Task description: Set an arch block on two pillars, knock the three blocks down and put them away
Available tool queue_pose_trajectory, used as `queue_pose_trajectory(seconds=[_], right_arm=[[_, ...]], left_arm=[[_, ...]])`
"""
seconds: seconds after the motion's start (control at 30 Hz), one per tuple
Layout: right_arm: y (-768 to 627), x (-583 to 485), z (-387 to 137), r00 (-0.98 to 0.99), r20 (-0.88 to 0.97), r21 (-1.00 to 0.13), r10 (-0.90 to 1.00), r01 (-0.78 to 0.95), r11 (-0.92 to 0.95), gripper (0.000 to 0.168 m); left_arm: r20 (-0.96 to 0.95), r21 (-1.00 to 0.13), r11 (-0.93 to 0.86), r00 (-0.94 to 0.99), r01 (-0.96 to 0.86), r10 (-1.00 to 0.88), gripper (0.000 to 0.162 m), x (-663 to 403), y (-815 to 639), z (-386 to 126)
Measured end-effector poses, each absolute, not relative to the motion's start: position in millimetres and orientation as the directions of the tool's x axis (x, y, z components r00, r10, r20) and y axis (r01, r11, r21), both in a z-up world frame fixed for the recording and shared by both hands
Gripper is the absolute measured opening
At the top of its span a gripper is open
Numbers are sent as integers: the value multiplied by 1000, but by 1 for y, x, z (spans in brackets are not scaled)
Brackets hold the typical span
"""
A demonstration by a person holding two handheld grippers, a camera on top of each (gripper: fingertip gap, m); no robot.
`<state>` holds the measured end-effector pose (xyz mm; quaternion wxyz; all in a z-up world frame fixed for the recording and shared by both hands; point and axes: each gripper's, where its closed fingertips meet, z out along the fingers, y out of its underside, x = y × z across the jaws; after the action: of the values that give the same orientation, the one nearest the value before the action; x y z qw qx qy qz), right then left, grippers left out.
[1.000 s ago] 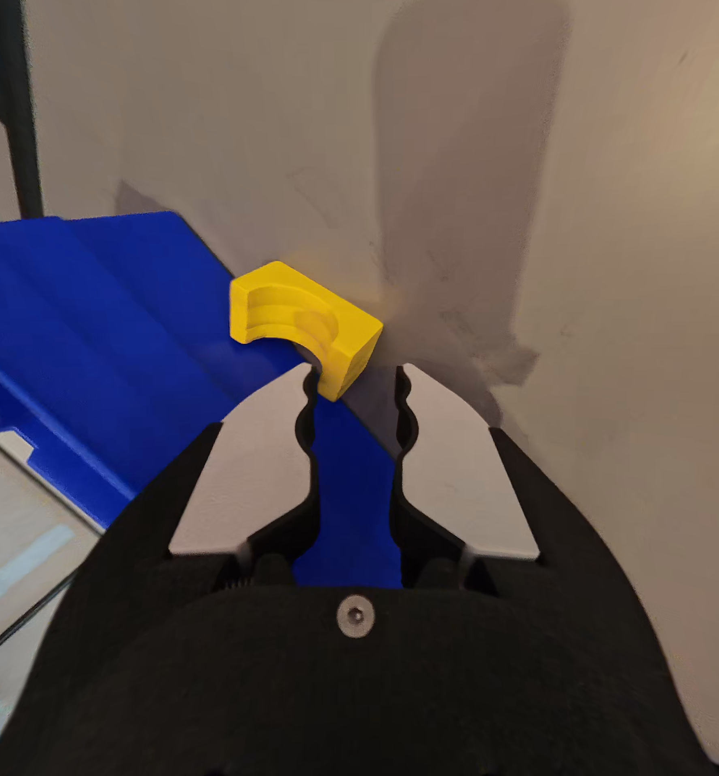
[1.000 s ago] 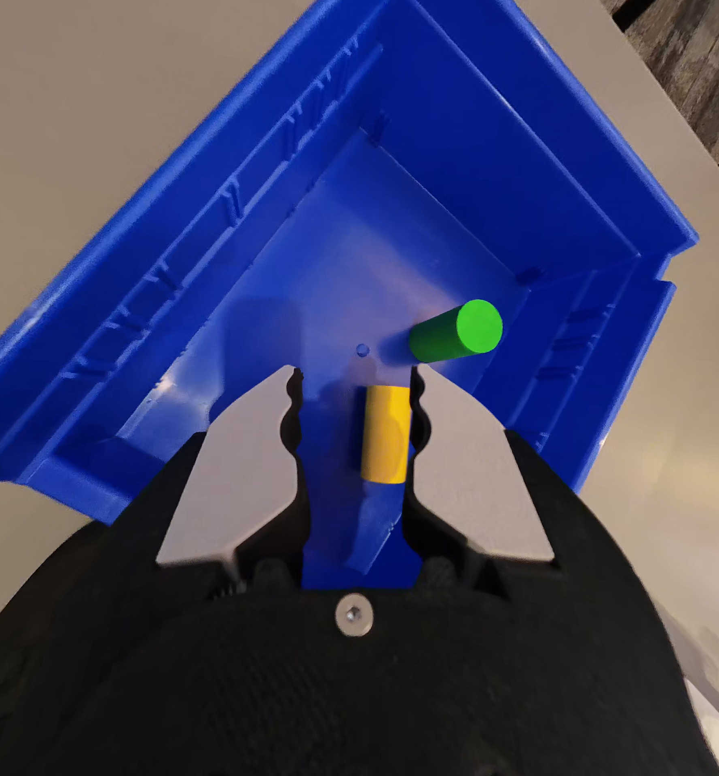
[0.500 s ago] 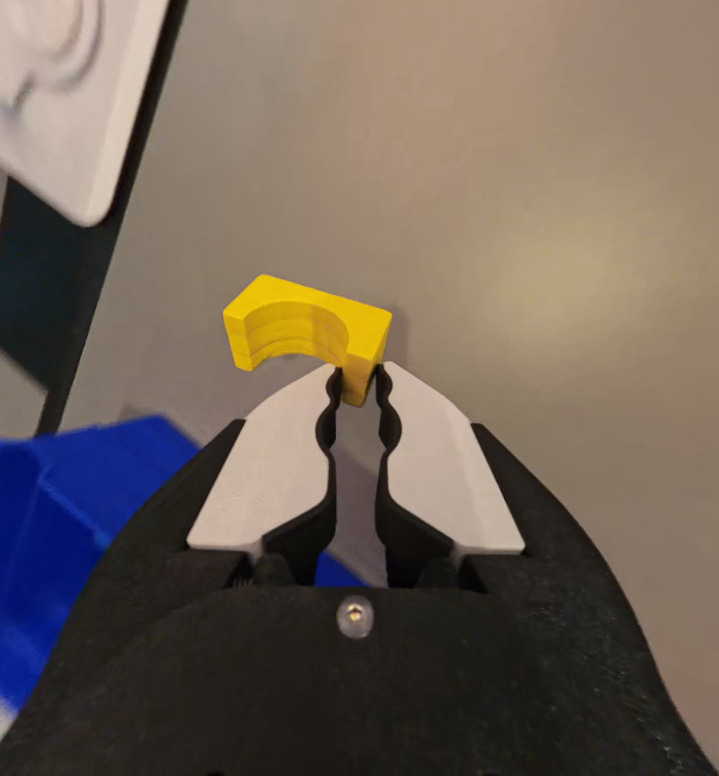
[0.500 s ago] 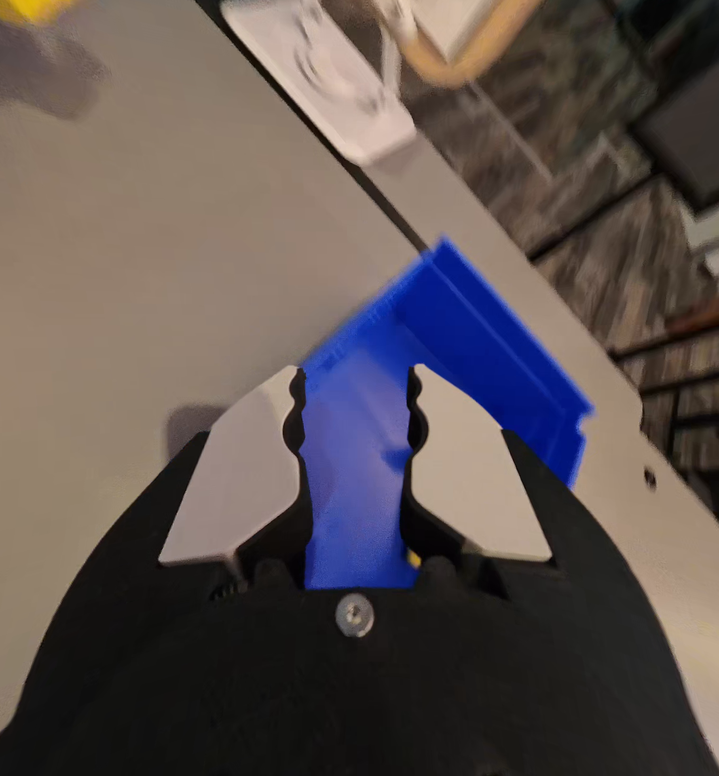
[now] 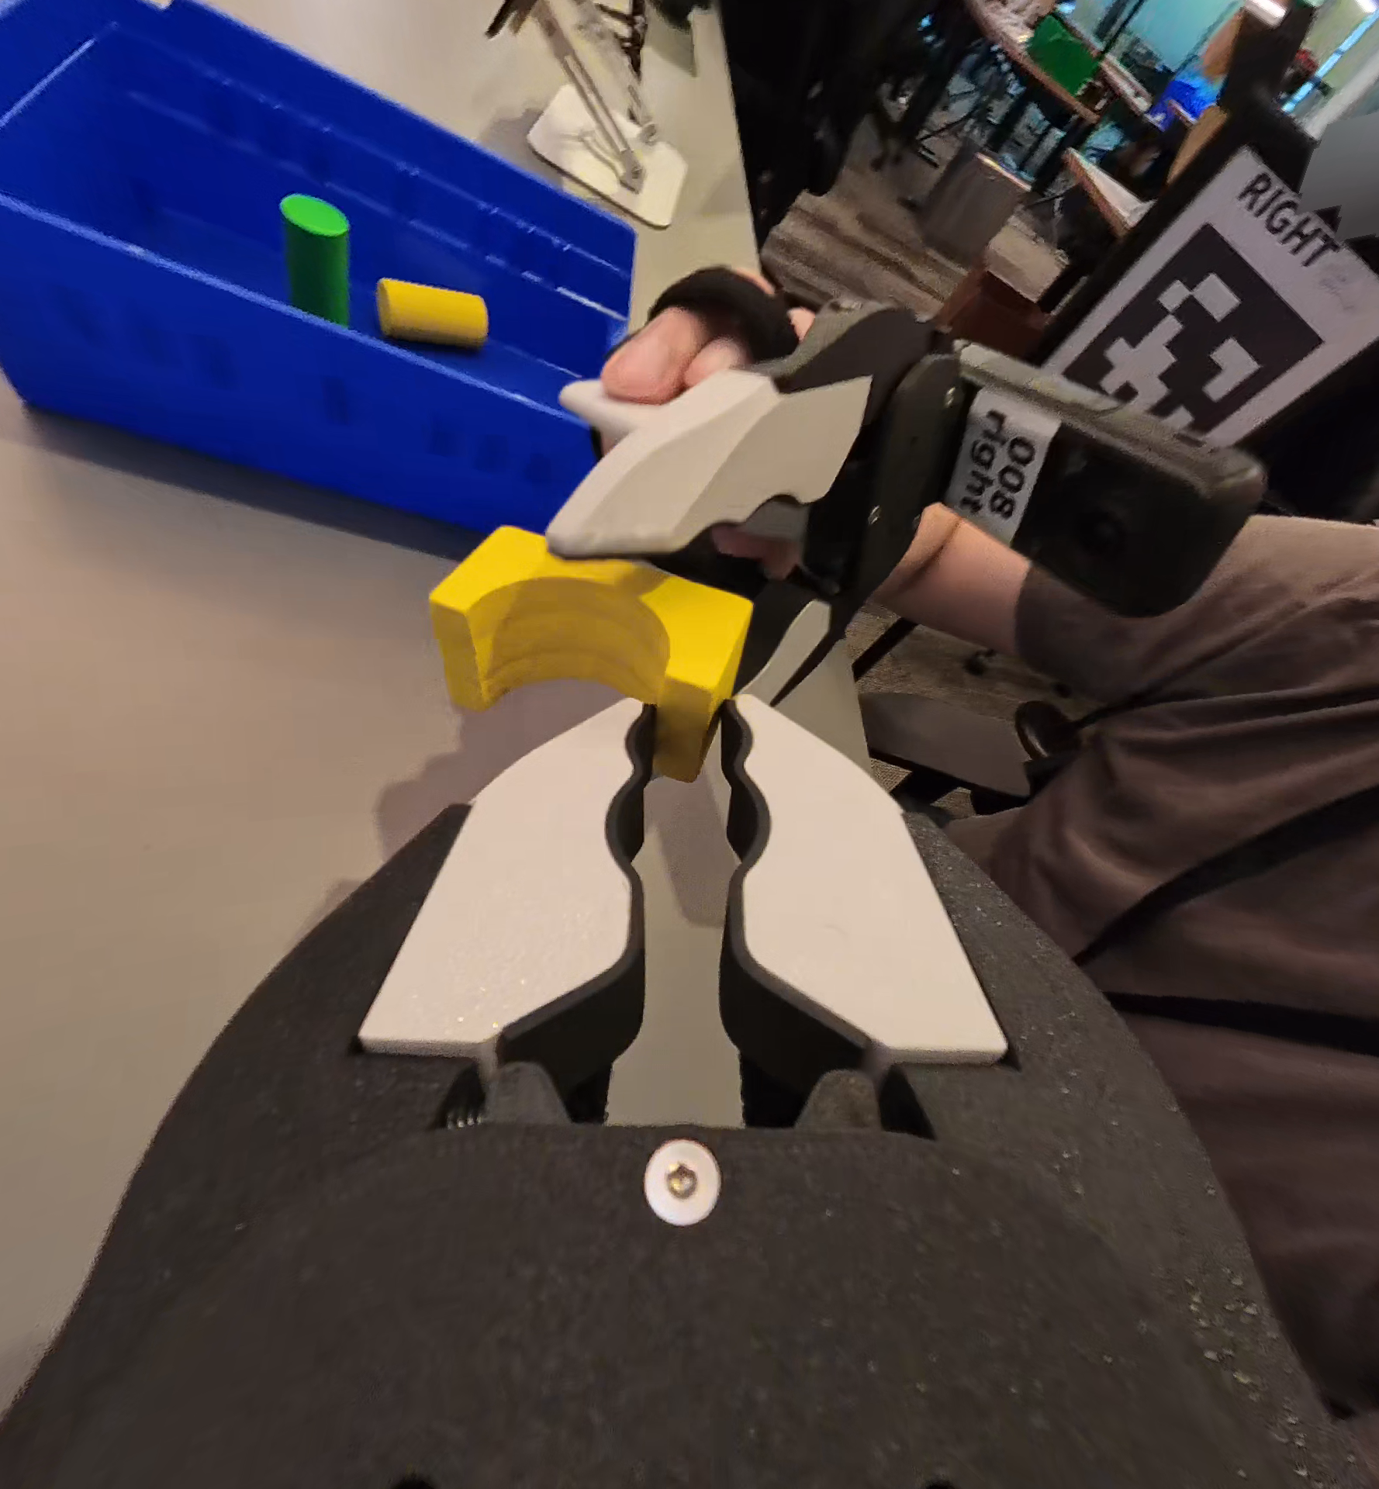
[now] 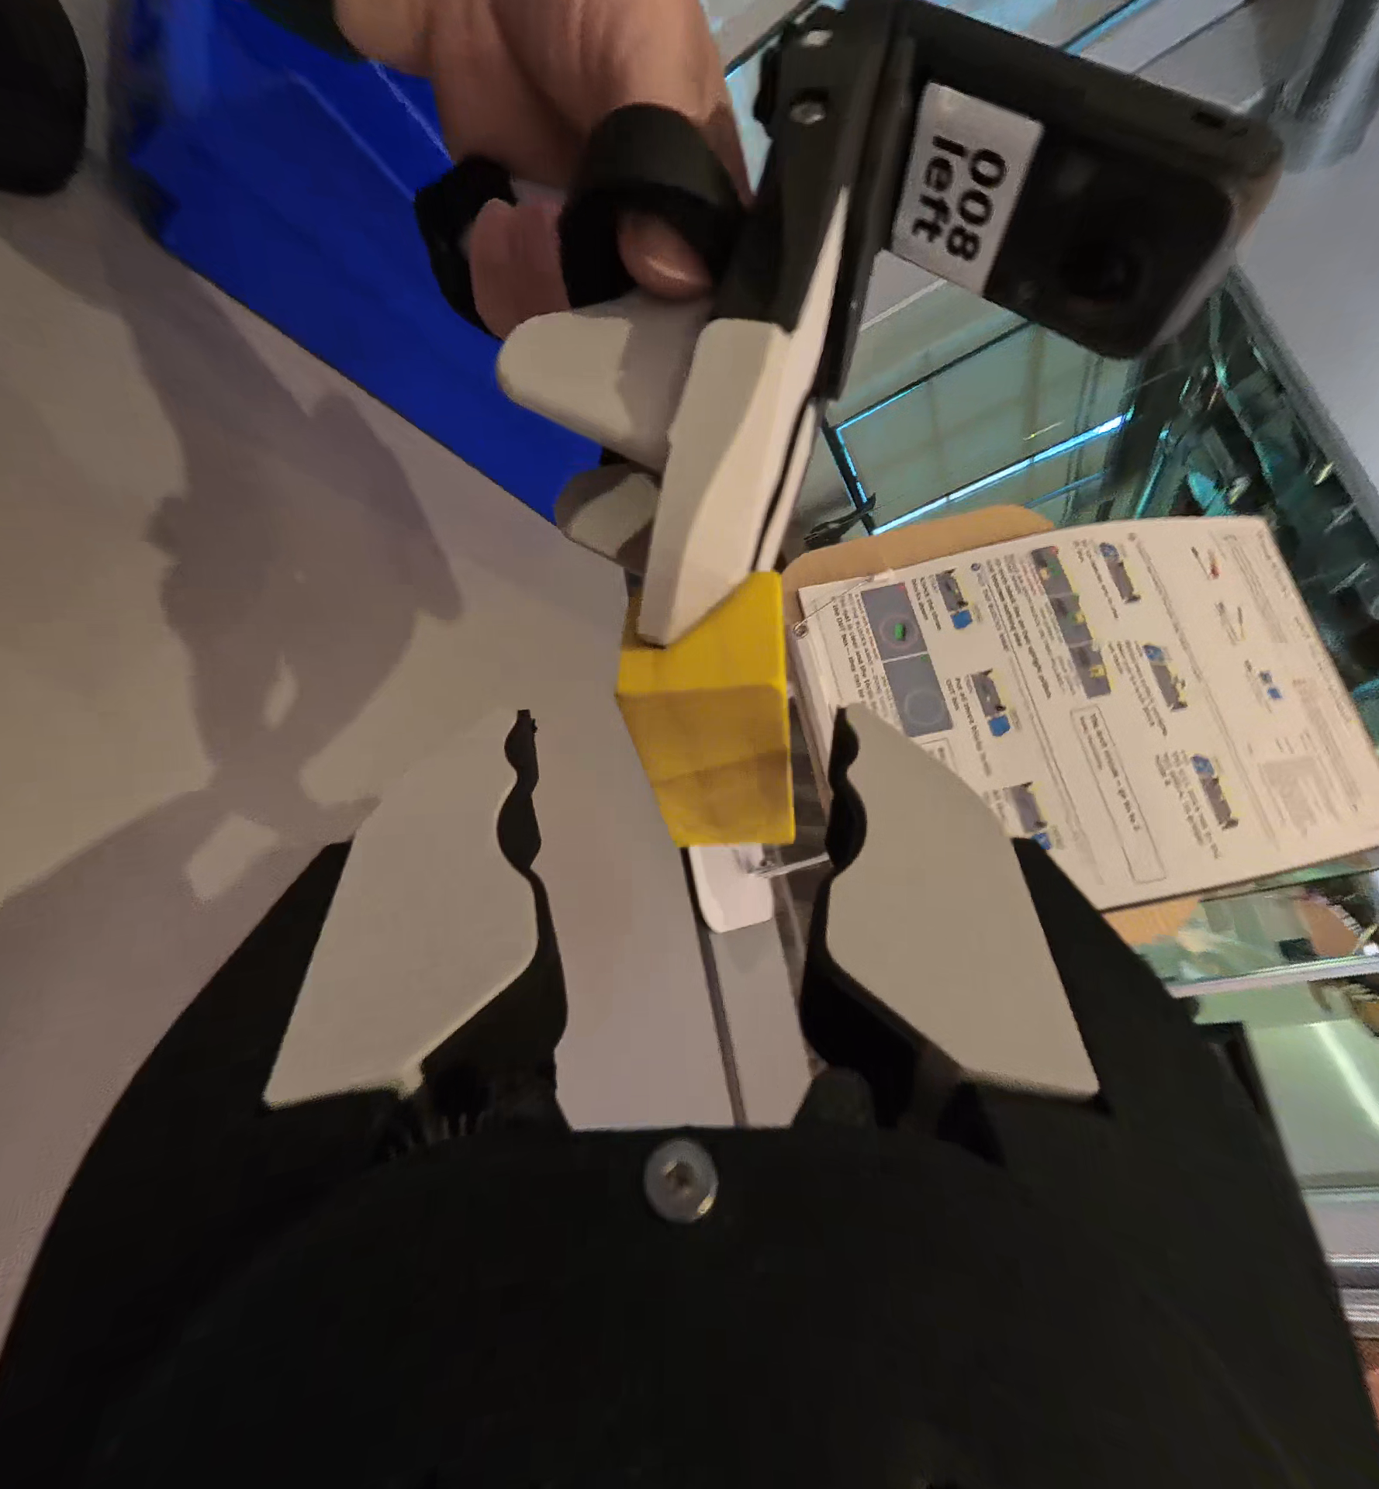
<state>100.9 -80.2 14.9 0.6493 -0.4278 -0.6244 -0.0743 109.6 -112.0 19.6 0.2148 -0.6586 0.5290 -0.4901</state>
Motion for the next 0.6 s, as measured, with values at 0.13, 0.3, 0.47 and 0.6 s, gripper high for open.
queue_pose_trajectory(seconds=[0.13,0.3,0.47,0.6], right_arm=[[-78,95,24,213,928,-370,306,640,673,36],[-65,116,38,283,871,-481,402,653,584,36],[-5,245,12,536,514,-643,670,757,-112,36],[15,338,-51,749,196,-485,633,635,-601,37]], left_arm=[[435,-804,-334,-105,-492,-894,16,108,-122,22],[354,-829,-328,28,-453,-935,44,102,-97,29],[109,-867,-202,223,-455,-969,59,79,-65,38],[66,-902,-160,236,-402,-970,50,74,-67,58]])
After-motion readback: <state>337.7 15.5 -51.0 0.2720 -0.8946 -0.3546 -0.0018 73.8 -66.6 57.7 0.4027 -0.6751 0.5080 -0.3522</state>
